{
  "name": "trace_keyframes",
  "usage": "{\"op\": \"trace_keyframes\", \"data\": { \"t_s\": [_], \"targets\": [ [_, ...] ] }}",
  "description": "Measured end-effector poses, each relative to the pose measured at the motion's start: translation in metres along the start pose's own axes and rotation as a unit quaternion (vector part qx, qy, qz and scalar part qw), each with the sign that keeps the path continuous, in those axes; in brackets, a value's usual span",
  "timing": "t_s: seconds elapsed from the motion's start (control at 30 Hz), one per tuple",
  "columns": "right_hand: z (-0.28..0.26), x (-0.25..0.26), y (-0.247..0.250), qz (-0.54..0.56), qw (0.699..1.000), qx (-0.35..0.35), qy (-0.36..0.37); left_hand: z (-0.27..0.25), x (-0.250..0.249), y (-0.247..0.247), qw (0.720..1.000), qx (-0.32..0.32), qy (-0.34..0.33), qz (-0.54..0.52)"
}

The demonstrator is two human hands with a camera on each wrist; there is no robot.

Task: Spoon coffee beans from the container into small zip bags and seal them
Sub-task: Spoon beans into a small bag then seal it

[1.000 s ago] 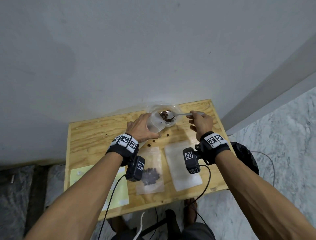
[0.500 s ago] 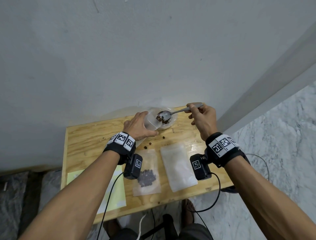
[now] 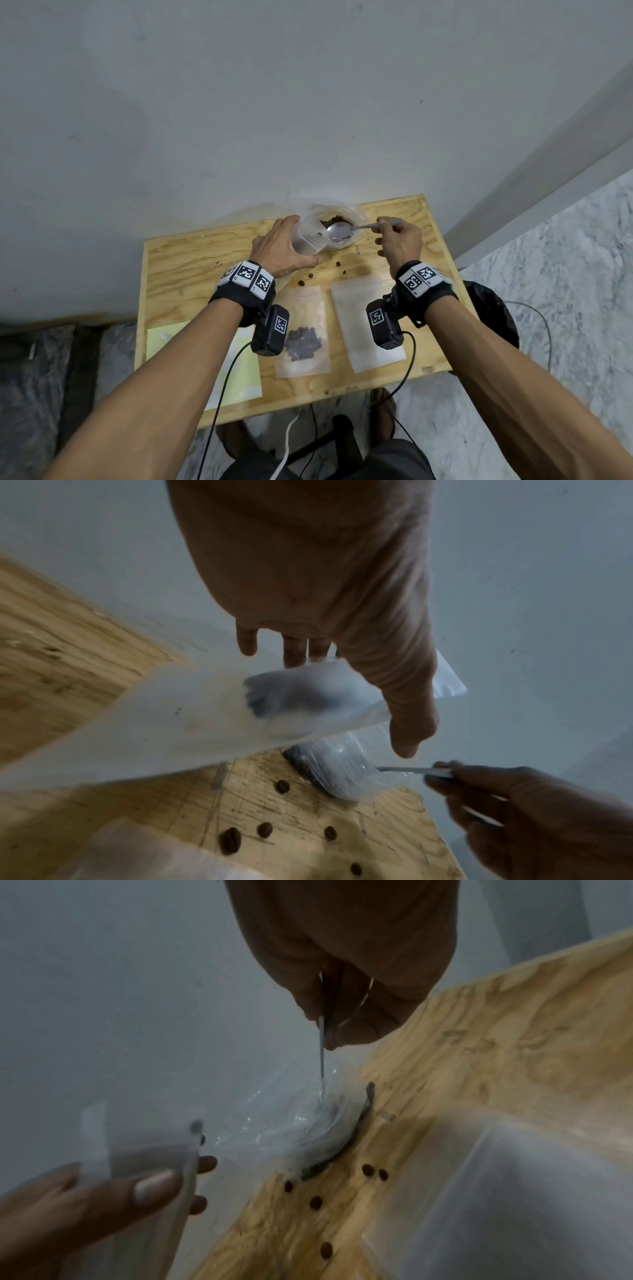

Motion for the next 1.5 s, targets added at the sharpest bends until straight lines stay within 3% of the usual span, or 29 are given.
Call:
{"op": "trace_keyframes", "data": {
  "t_s": [0.17,0.27,0.33,0.4,0.5,0.6,0.73,0.87,1.0,1.1,1.23,1.33,1.5],
  "targets": [
    [-0.001,-0.015,-0.022,-0.050,0.997,0.036,-0.036,-0.006,-0.004,0.004,1.000,-0.015,-0.008,-0.011],
    [-0.001,-0.005,-0.014,-0.111,0.994,0.009,-0.018,-0.010,-0.008,0.014,0.999,-0.038,-0.017,-0.024],
    [-0.008,0.017,-0.001,-0.170,0.984,-0.030,0.037,-0.012,-0.011,0.025,0.997,-0.068,-0.022,-0.039],
    [-0.022,0.045,0.005,-0.152,0.981,-0.031,0.115,-0.015,-0.016,0.038,0.992,-0.104,-0.022,-0.065],
    [-0.058,0.092,-0.005,-0.123,0.964,0.067,0.226,-0.019,-0.028,0.060,0.981,-0.164,-0.026,-0.104],
    [-0.099,0.138,-0.022,-0.153,0.923,0.169,0.309,-0.021,-0.049,0.080,0.972,-0.206,-0.048,-0.098],
    [-0.127,0.181,-0.040,-0.258,0.866,0.207,0.376,-0.020,-0.074,0.108,0.962,-0.252,-0.089,-0.058],
    [-0.132,0.206,-0.047,-0.316,0.842,0.174,0.400,-0.019,-0.088,0.132,0.953,-0.283,-0.105,-0.036],
    [-0.126,0.229,-0.041,-0.311,0.849,0.123,0.410,-0.020,-0.085,0.146,0.958,-0.252,-0.085,-0.109],
    [-0.118,0.240,-0.034,-0.286,0.857,0.112,0.413,-0.021,-0.078,0.158,0.933,-0.248,-0.114,-0.233],
    [-0.116,0.242,-0.033,-0.235,0.871,0.143,0.407,-0.017,-0.069,0.174,0.878,-0.237,-0.133,-0.393],
    [-0.113,0.239,-0.035,-0.166,0.895,0.185,0.370,-0.014,-0.069,0.176,0.863,-0.207,-0.140,-0.440],
    [-0.104,0.225,-0.033,-0.023,0.935,0.240,0.260,-0.015,-0.065,0.181,0.838,-0.210,-0.130,-0.487]
  ]
}}
Point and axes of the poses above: each hand's wrist, its own z-axis towards the middle knuckle, its own y-axis out of the back of the hand, x = y × z, the point moved 9 cm from there along z, towards the middle knuckle, and after that the axes turned 5 degrees about -y, right-handed, at the moved point
